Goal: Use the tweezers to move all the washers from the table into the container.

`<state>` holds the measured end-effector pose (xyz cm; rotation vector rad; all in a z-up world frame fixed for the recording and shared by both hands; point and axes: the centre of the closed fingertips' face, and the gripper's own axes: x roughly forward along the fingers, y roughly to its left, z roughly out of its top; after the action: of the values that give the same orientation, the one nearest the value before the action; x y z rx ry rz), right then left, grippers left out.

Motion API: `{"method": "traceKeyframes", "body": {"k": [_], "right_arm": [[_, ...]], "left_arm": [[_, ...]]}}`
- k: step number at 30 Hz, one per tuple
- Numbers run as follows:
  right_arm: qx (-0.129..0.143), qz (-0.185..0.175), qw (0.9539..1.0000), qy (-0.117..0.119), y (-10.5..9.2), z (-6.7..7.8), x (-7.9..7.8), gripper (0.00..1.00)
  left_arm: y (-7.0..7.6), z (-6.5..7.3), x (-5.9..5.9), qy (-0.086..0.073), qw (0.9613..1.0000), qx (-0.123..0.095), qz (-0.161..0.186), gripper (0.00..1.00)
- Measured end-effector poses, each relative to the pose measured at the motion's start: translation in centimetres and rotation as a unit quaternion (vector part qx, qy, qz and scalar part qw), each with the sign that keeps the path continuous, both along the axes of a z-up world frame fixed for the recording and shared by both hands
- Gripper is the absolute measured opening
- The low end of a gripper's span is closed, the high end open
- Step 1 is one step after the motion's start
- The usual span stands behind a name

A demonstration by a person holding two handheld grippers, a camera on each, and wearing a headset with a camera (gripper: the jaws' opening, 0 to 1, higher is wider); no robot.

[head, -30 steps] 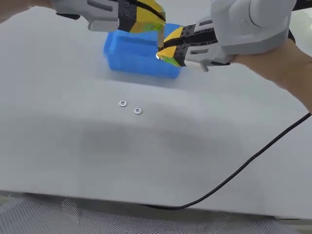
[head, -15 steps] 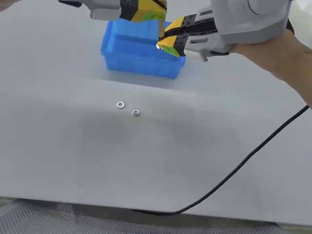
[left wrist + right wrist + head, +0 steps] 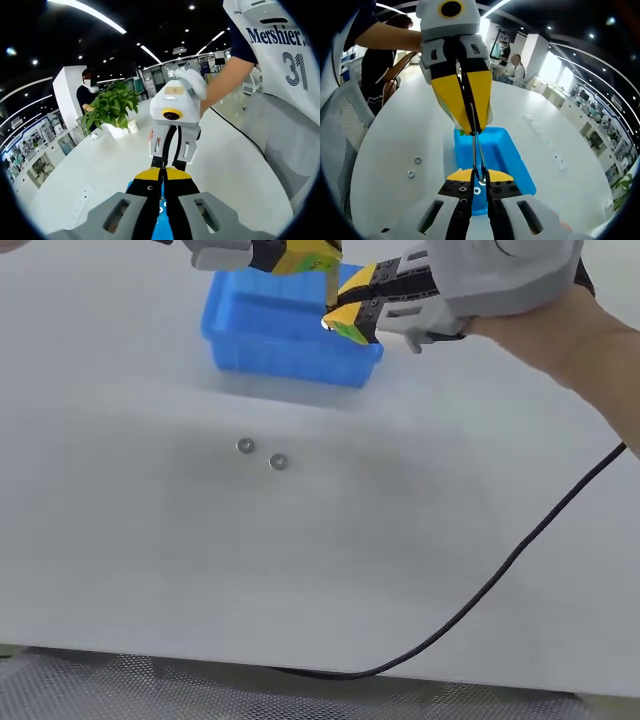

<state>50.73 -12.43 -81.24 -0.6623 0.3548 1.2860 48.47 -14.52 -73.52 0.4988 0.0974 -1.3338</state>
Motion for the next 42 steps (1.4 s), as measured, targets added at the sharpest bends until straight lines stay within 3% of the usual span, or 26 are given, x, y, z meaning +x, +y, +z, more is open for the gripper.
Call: {"method": "traceKeyframes", "body": {"k": [14, 23, 27, 36, 42], "right_arm": [[0.001, -0.011, 0.9999, 0.004, -0.4, -0.3, 0.1, 0.09], [0.013, -0.016, 0.9998, -0.001, -0.3, 0.9, 0.1, 0.09], [0.024, -0.013, 0.9996, -0.008, 0.2, 2.2, -0.4, 0.1], [0.011, -0.001, 0.9996, -0.026, 1.4, 2.5, -1.6, 0.11], [0.017, 0.006, 0.9991, -0.039, 1.7, 3.7, -3.4, 0.13]], "left_arm": [[-0.1, -1.0, 0.3, 0.004, 0.9999, 0.011, 0.0, 0.03], [0.1, 0.2, 0.0, -0.003, 1.0, 0.004, 0.007, 0.03], [0.3, 1.3, -0.6, -0.008, 0.9999, 0.001, 0.008, 0.03], [1.0, 1.8, -1.8, -0.019, 0.9996, 0.014, 0.018, 0.03], [1.1, 3.2, -3.8, -0.024, 0.9995, 0.0, 0.018, 0.03]]}}
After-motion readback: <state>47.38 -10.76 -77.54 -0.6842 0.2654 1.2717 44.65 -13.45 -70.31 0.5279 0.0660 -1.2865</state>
